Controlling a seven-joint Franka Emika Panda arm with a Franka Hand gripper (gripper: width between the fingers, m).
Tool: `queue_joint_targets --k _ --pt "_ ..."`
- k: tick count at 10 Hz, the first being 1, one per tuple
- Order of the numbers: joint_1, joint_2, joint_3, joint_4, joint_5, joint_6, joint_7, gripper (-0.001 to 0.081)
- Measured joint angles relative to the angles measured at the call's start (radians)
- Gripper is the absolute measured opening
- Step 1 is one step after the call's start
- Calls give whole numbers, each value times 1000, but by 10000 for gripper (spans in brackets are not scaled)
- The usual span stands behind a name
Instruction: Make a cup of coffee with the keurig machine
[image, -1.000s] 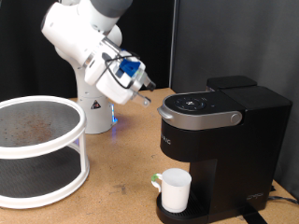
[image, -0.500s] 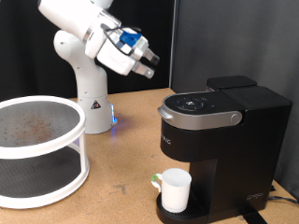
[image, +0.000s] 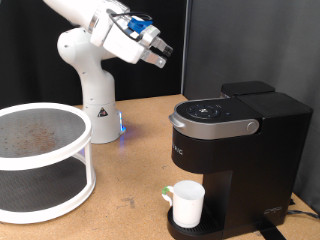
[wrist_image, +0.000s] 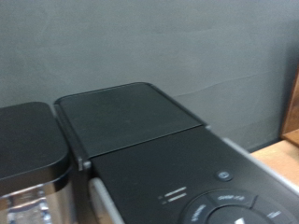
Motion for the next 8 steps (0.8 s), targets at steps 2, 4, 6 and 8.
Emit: queue_joint_targets --k 2,4,6,8 --pt "-13 38 58 56 -192 -33 58 807" --pt "-52 103 137 140 -394 -112 219 807" --pt "-55 180 154 246 -472 -260 320 807" --pt "-55 240 152 301 -472 -304 336 807"
